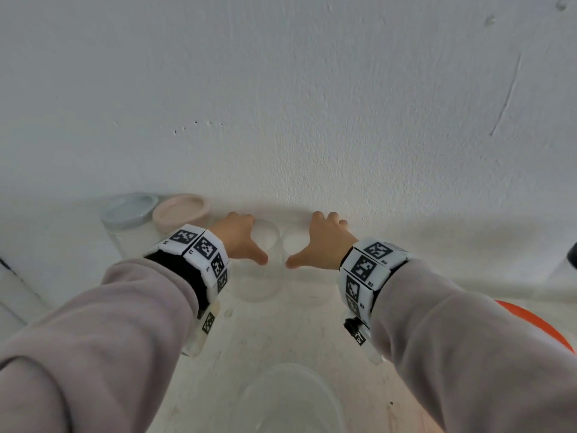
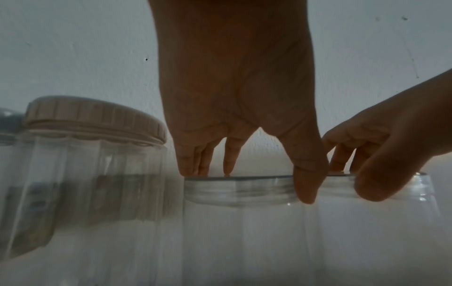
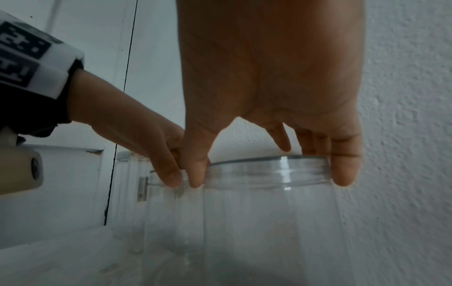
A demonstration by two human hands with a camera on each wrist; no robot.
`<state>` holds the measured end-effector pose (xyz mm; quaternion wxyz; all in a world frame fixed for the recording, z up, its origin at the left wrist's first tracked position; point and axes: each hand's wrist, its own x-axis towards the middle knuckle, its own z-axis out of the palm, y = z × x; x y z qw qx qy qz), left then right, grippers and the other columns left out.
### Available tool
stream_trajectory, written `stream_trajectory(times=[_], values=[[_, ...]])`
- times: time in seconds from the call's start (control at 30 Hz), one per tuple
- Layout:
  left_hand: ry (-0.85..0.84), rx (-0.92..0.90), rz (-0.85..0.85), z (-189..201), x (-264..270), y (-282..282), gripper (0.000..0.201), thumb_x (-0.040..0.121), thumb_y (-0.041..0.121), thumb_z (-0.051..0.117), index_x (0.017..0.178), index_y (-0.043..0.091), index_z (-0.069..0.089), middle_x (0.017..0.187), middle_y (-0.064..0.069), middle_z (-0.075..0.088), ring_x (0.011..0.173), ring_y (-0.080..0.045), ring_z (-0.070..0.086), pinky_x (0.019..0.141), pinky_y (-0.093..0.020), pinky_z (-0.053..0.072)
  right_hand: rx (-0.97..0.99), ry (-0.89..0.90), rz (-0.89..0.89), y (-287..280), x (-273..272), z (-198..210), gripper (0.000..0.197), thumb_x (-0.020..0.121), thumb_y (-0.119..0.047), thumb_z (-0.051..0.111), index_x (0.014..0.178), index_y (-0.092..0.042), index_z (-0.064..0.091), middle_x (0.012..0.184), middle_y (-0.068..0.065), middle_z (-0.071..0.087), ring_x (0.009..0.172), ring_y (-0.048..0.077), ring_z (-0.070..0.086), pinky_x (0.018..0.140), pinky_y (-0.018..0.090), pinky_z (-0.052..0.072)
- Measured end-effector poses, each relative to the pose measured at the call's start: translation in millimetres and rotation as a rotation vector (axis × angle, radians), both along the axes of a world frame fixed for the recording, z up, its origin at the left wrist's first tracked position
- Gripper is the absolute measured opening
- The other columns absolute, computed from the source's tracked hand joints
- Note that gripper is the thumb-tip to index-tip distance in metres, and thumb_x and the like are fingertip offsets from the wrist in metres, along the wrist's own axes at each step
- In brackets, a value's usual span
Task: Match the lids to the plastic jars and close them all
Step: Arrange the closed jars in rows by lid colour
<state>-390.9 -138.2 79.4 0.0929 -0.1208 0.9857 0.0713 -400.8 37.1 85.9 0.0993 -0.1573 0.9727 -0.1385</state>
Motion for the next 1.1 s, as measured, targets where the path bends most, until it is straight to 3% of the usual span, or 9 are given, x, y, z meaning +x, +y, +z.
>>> stream_trajectory(times=[0.17, 0.4, 0.57, 0.7, 0.8, 0.97, 1.1], values=[[-0.006, -0.007, -0.001, 1.5, 3.1, -3.1, 0.082, 0.073, 0.04, 0.077, 0.141, 0.016, 0.038, 0.137, -0.006, 0.043, 0.119, -0.024, 0.05, 0.085, -0.028, 0.043, -0.019, -0.005, 0.02, -6.0, -1.1, -2.8, 0.089, 0.077, -0.05, 0.074, 0.139, -0.005, 0.028, 0.133, 0.014, 0.035, 0.124, 0.03, 0.037, 0.1, 0.04, 0.042], [0.001, 0.009, -0.03, 4.1, 8.2, -5.2, 0.068, 0.076, 0.033, 0.076, 0.135, 0.015, 0.048, 0.127, -0.004, 0.054, 0.111, -0.022, 0.055, 0.093, -0.033, 0.048, -0.023, 0.029, 0.083, -7.6, -2.9, -6.1, 0.091, 0.079, -0.055, 0.071, 0.14, -0.004, 0.028, 0.134, 0.013, 0.034, 0.12, 0.028, 0.041, 0.092, 0.031, 0.038], [0.017, -0.013, -0.076, 4.2, 17.6, -5.5, 0.08, 0.08, 0.036, 0.072, 0.147, 0.018, 0.031, 0.141, -0.004, 0.04, 0.125, -0.022, 0.044, 0.098, -0.032, 0.04, 0.0, 0.044, 0.135, -0.7, -3.5, -3.7, 0.094, 0.079, -0.058, 0.069, 0.144, -0.008, 0.024, 0.136, 0.011, 0.033, 0.12, 0.03, 0.041, 0.086, 0.032, 0.036], [0.087, 0.061, -0.138, 15.7, 38.6, 0.1, 0.084, 0.083, 0.042, 0.069, 0.15, 0.019, 0.024, 0.151, 0.0, 0.026, 0.132, -0.018, 0.036, 0.099, -0.026, 0.032, -0.005, 0.054, 0.184, 16.5, 0.6, 17.8, 0.093, 0.081, -0.056, 0.068, 0.147, -0.012, 0.021, 0.14, 0.01, 0.033, 0.127, 0.032, 0.036, 0.096, 0.041, 0.039], [0.124, 0.142, -0.234, 28.9, 64.9, 13.0, 0.078, 0.084, 0.046, 0.067, 0.148, 0.024, 0.029, 0.15, 0.007, 0.03, 0.131, -0.011, 0.036, 0.1, -0.021, 0.029, -0.02, 0.052, 0.25, 40.3, 12.6, 42.3, 0.092, 0.082, -0.055, 0.067, 0.15, -0.016, 0.018, 0.145, 0.008, 0.032, 0.131, 0.028, 0.036, 0.104, 0.043, 0.038], [-0.024, 0.254, -0.403, 42.5, 128.2, 43.8, 0.07, 0.079, 0.062, 0.063, 0.14, 0.047, 0.033, 0.136, 0.03, 0.035, 0.119, 0.007, 0.034, 0.098, -0.016, 0.028, -0.016, 0.053, 0.35, 96.2, 58.9, 70.2, 0.087, 0.082, -0.055, 0.066, 0.151, -0.024, 0.022, 0.145, -0.001, 0.037, 0.126, 0.016, 0.042, 0.097, 0.024, 0.033], [-0.233, 0.254, -0.504, 36.0, 171.0, 64.9, 0.094, 0.068, 0.074, 0.064, 0.144, 0.053, 0.014, 0.144, 0.036, 0.019, 0.13, 0.01, 0.025, 0.109, -0.02, 0.022, 0.095, -0.037, 0.437, 136.1, 111.0, 63.2, 0.087, 0.083, -0.057, 0.065, 0.151, -0.028, 0.021, 0.146, -0.007, 0.034, 0.128, 0.012, 0.039, 0.104, 0.024, 0.032]])
